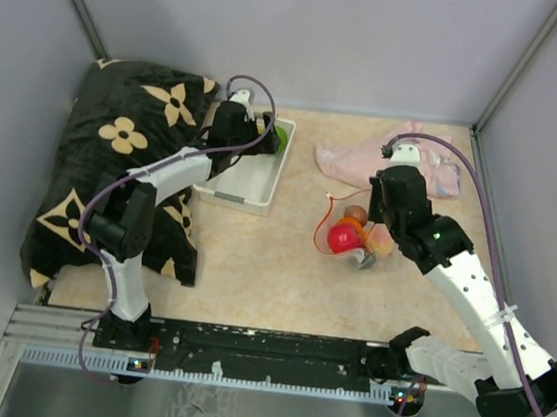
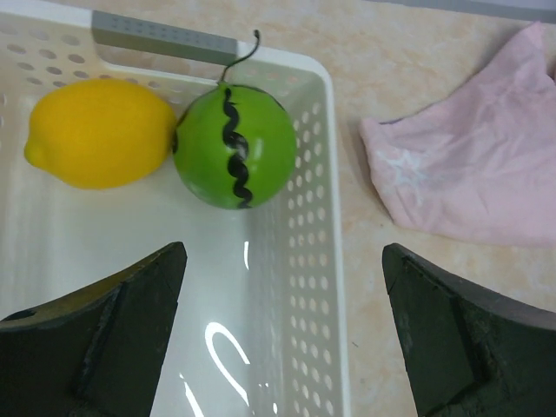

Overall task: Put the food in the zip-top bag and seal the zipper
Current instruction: Pick up the fake fruit from the bin.

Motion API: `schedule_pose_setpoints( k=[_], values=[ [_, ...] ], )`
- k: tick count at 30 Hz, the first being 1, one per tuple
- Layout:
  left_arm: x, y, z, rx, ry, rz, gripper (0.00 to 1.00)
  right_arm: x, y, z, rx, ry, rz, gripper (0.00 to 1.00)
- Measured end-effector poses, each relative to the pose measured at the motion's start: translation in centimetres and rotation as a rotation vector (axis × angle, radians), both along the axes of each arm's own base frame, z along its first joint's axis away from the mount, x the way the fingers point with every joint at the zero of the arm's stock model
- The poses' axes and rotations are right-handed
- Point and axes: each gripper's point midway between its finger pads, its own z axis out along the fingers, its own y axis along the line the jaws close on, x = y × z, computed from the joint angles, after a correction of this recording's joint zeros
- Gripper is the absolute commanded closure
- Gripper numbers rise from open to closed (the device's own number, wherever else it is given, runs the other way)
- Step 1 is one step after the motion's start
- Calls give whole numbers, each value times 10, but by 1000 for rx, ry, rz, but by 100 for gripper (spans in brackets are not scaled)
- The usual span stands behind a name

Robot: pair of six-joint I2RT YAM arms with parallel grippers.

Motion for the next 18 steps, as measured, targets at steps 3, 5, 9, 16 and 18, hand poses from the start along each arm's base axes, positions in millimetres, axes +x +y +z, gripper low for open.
schedule_pose_setpoints(
  k=[3,5,9,16,18],
  values=[
    [21,12,-14,-8,36,45,0,0,1,-1,2,-1,3,99],
    [36,18,-20,-23,53,71,0,1,1,-2,1,0,5,99],
    [56,26,-29,-65,76,91,0,1,1,-2,0,-1,6,99],
    [71,16,-40,-124,102,43,1,3,2,-4,-4,-5,9,99],
    [75,10,-42,-136,103,20,1,4,3,-5,-6,-3,10,98]
  ],
)
